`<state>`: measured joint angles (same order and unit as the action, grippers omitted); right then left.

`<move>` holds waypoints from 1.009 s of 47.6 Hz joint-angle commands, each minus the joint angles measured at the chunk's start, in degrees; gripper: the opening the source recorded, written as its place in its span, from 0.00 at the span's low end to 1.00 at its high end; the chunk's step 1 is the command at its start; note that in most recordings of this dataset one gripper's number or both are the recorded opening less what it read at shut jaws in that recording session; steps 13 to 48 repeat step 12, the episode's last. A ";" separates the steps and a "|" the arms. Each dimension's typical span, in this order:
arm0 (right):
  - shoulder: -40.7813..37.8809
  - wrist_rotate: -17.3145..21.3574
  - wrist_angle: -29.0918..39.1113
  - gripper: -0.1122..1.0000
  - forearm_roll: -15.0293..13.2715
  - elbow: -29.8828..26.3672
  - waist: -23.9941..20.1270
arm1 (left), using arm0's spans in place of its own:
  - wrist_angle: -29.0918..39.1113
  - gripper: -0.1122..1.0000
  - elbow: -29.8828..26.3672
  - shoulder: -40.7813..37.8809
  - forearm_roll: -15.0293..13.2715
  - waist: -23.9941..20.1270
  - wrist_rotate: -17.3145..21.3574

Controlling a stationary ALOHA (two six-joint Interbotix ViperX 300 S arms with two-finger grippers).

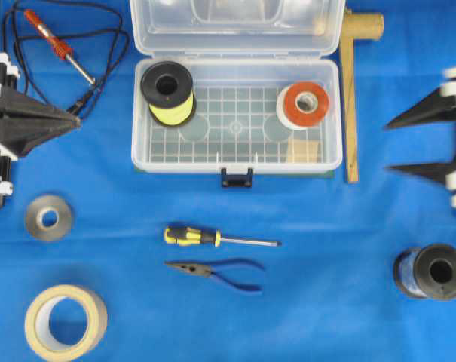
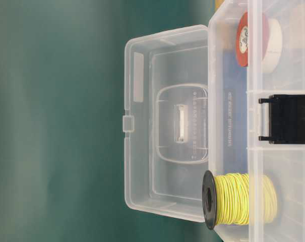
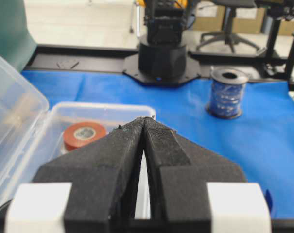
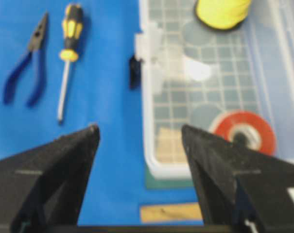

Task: Pick the screwdriver from the toolbox among several items.

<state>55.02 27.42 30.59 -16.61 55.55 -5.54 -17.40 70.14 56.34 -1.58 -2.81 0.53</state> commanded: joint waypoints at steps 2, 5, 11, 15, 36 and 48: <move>7.38 0.09 -2.11 0.73 -0.62 5.71 1.32 | -0.26 0.11 -0.53 -0.44 -0.09 -0.09 0.00; 10.55 0.09 -2.72 0.73 -0.53 8.53 1.93 | -0.18 0.11 -0.35 -0.44 -0.09 -0.09 0.09; 13.27 0.09 -5.63 0.73 -0.53 12.74 2.90 | -0.18 0.11 -0.09 -0.26 -0.09 -0.09 0.00; 13.18 0.09 -6.15 0.73 -0.53 13.18 2.99 | -0.18 0.11 -0.09 -0.26 -0.09 -0.09 0.00; 13.18 0.09 -6.15 0.73 -0.53 13.18 2.99 | -0.18 0.11 -0.09 -0.26 -0.09 -0.09 0.00; 13.18 0.09 -6.15 0.73 -0.53 13.18 2.99 | -0.18 0.11 -0.09 -0.26 -0.09 -0.09 0.00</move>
